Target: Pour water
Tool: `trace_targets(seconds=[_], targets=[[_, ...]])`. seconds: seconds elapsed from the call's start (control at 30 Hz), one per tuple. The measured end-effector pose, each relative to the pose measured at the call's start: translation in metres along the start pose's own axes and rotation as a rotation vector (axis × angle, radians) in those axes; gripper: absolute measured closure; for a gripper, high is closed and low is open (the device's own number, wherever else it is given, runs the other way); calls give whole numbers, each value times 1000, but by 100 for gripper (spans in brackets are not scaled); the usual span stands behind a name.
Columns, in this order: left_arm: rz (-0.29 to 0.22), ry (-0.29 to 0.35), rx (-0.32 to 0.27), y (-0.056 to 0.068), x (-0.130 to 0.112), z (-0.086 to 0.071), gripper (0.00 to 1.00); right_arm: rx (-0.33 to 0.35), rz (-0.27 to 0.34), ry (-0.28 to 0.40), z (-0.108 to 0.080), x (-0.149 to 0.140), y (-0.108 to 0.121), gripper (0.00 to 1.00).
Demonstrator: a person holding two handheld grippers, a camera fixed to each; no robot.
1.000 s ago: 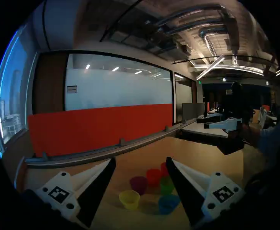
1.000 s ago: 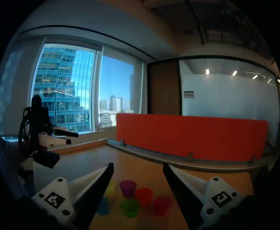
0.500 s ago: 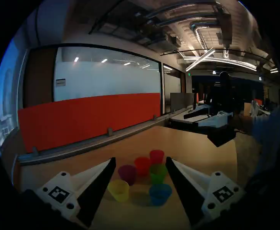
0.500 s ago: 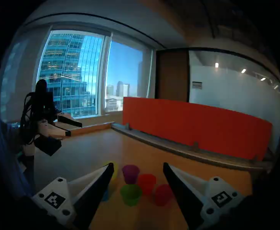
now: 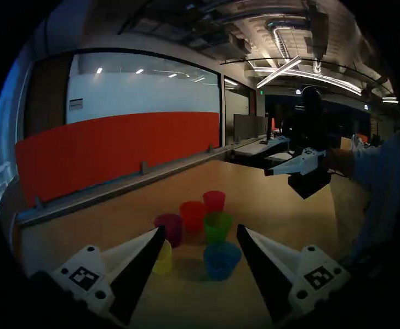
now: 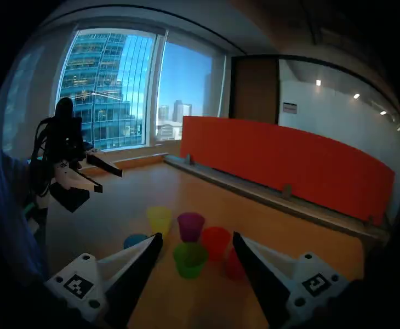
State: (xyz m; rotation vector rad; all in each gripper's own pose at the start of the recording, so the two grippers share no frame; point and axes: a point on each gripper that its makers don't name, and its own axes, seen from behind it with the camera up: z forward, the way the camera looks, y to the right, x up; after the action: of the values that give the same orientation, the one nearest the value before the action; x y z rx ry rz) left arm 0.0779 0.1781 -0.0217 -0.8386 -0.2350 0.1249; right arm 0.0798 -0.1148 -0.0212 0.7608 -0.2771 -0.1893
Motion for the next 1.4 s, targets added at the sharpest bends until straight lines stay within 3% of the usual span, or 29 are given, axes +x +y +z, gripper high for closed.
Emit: trace_targets(seconds=[0.47, 0.87, 1.4], targets=[[0, -114, -64, 19, -61, 23, 3, 26, -21, -70, 25, -44, 0, 1], [12, -238, -105, 28, -112, 38, 3, 50, -43, -117, 45, -71, -2, 1], [10, -332, -166, 40, -137, 66, 3, 74, -50, -157, 64, -91, -2, 1]])
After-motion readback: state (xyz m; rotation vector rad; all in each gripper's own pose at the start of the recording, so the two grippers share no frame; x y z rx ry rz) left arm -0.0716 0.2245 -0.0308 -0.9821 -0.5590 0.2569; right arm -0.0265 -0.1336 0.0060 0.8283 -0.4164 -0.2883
